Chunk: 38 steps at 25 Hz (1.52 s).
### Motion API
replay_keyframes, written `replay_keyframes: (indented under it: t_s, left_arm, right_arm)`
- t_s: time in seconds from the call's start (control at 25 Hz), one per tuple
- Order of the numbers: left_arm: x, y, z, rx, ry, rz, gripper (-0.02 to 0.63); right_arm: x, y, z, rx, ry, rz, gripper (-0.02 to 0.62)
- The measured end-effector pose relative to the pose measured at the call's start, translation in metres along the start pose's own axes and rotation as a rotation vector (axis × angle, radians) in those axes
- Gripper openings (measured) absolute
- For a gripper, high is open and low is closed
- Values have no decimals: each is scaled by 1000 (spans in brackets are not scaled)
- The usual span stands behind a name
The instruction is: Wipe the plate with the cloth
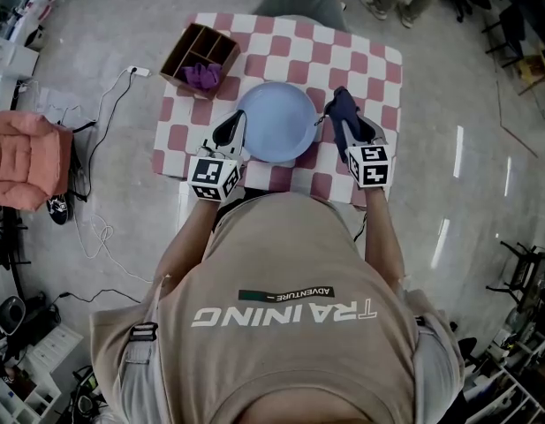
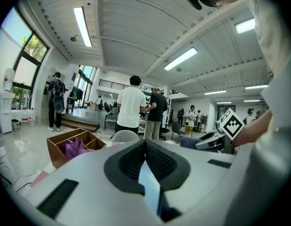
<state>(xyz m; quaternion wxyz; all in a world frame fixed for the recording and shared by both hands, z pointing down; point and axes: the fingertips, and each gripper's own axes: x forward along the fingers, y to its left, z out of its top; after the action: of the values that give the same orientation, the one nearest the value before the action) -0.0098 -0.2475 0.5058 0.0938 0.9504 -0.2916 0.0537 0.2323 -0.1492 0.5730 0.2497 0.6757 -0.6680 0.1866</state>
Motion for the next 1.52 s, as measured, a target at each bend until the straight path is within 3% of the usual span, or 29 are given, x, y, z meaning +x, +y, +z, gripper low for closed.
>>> replay_keyframes:
  t_s: [0.4,1.0,1.52]
  left_arm:
    - [-19,11,-4,-6,-8,39,15]
    - [-55,45,-13,-19,6,106,15]
    - [-29,48,-3,-6,2,0,15]
  right_arm:
    - [27,57,29,-61,-20,122,121]
    - [89,111,-18,-122,154,233,121]
    - [115,120,-63,-180,358,231,121]
